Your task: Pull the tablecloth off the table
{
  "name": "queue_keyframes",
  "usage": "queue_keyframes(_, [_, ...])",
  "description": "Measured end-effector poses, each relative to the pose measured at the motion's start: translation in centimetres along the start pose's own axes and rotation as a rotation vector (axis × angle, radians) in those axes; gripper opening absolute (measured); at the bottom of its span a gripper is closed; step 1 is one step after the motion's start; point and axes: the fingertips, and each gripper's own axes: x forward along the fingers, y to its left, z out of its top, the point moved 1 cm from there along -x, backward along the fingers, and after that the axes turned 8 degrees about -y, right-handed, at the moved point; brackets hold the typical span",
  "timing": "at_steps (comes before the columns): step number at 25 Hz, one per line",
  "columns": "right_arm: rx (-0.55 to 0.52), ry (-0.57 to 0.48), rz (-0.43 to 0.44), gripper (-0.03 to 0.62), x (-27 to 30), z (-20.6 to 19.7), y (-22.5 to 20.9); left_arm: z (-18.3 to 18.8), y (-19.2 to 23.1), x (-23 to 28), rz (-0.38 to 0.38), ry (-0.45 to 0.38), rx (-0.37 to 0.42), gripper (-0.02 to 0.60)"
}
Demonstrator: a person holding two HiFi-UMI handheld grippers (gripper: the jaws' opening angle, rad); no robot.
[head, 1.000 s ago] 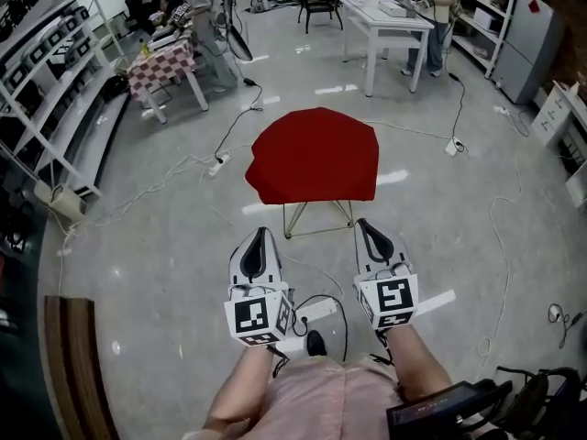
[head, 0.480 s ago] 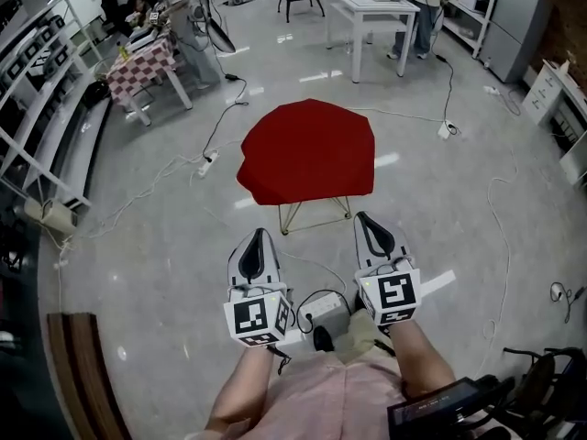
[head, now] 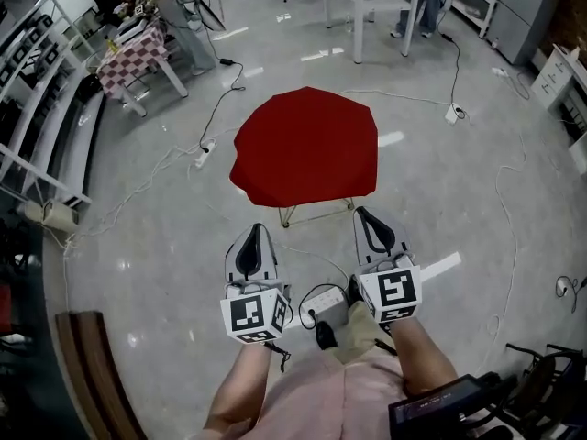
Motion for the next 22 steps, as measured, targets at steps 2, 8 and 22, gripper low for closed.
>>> queue_keyframes(2, [0.013, 0.007, 0.009, 0.02, 1.5, -0.6, -1.1, -0.4, -0.2, 1.7, 0.003, 0.013, 0.01, 0.025])
queue_keyframes(8, [0.045, 0.006, 0.035, 0.02, 6.3, -1.1, -5.9, -0.6, -1.7, 7.6, 0.013, 0.034, 0.043, 0.025])
queue_keyframes(22, [0.075, -0.047, 0.108, 0.02, 12.5, 0.1, -14.3, 1.9, -5.4, 15.8, 0.08, -0.021, 0.092, 0.025])
